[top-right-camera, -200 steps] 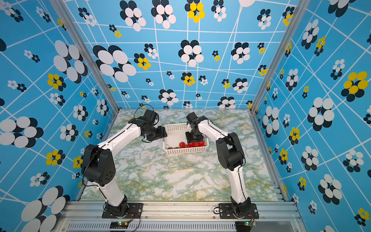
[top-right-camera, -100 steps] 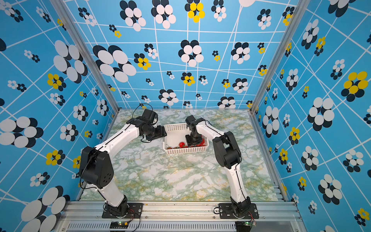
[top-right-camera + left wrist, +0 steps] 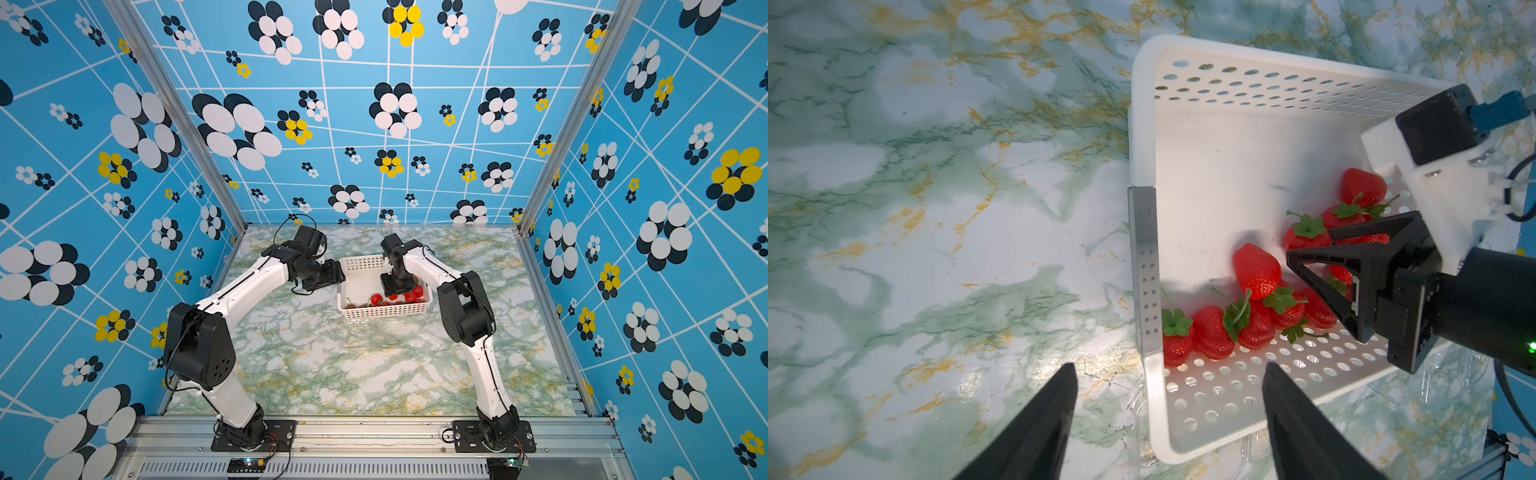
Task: Pack strawberries into containers
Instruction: Pick up the strawberry from the basket.
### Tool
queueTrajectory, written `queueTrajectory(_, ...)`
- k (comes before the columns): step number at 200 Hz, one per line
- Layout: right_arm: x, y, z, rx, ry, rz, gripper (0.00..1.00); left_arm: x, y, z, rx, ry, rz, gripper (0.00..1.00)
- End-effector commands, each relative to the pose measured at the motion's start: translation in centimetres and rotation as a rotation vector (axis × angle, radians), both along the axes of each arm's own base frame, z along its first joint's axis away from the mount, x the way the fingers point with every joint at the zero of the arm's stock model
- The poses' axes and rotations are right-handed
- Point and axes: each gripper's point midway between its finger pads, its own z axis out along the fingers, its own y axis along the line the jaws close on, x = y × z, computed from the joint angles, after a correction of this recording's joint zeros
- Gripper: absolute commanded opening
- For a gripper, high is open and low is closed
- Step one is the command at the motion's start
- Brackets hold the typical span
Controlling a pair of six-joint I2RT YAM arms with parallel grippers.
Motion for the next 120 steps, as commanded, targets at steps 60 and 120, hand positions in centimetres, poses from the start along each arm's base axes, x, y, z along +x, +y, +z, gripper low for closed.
queueTrajectory(60, -0.5, -0.2, -0.7, -0.037, 0.031, 0.015, 0.33, -0.7, 0.0, 0.1, -0.009, 0.008, 0.000, 0.72)
queueTrajectory(120, -0.1, -0.3, 1.5, -0.024, -0.014, 0.006, 0.20, -0.9, 0.3, 0.4, -0.009, 0.003, 0.006, 0.72)
